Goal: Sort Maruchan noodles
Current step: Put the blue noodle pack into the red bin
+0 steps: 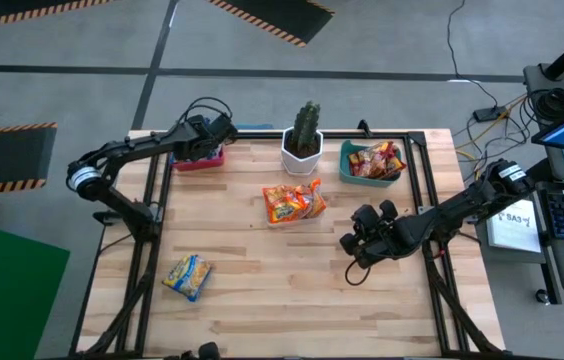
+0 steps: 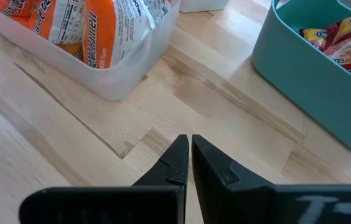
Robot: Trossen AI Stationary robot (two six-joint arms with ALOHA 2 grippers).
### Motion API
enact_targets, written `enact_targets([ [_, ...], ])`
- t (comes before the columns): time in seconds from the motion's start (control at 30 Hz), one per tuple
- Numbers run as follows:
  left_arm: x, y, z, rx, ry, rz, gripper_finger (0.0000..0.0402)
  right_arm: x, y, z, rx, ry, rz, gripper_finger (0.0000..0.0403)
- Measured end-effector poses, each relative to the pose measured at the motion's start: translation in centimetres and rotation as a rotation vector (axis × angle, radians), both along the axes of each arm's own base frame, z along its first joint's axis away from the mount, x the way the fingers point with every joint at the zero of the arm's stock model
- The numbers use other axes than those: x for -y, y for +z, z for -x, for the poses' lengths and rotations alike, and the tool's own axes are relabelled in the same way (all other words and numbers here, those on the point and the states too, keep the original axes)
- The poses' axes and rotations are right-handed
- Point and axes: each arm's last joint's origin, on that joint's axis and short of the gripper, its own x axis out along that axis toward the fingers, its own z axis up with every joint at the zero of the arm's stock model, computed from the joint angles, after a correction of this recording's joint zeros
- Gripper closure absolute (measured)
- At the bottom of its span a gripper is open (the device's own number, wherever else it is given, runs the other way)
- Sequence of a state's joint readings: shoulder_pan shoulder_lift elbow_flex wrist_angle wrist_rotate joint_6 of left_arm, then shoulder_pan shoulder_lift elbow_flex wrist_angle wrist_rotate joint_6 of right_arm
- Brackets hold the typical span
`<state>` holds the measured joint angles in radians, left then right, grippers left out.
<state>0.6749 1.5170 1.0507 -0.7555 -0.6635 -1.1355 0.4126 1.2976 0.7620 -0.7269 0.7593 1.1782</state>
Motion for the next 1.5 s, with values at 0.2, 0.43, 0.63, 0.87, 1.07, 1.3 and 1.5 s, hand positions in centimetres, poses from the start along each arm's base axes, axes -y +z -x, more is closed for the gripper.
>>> enact_targets([
  [0.2, 0.4, -0.3, 0.7, -0.125, -0.030, 0.048, 0.0358, 0.0, 0.0, 0.0, 0.000, 0.000, 0.000, 0.0394],
  [0.43, 0.6, -0.4, 1.0, -0.221, -0.085, 0.085, 0.0302, 0.0, 0.0, 0.0, 0.000, 0.000, 0.000, 0.0394],
  [0.63, 0.7, 0.4, 1.0, -0.274, -0.158, 0.100, 0.0256, 0.0, 0.0, 0.0, 0.000, 0.000, 0.000, 0.0394],
  [0.87, 0.7, 3.1, -0.5, -0.284, -0.262, 0.044, 0.0242, 0.0, 0.0, 0.0, 0.000, 0.000, 0.000, 0.0394],
  [1.07, 0.6, 3.5, -2.6, -0.253, -0.333, -0.066, 0.0247, 0.0, 0.0, 0.0, 0.000, 0.000, 0.001, 0.0394],
  [1.3, -0.7, -0.1, -4.2, -0.263, -0.342, -0.088, 0.0254, 0.0, 0.0, 0.0, -0.002, 0.002, 0.002, 0.0394],
  [1.5, -1.5, -3.5, -4.1, -0.456, -0.291, -0.003, 0.0265, 0.0, 0.0, 0.0, -0.007, 0.009, 0.007, 0.0394],
])
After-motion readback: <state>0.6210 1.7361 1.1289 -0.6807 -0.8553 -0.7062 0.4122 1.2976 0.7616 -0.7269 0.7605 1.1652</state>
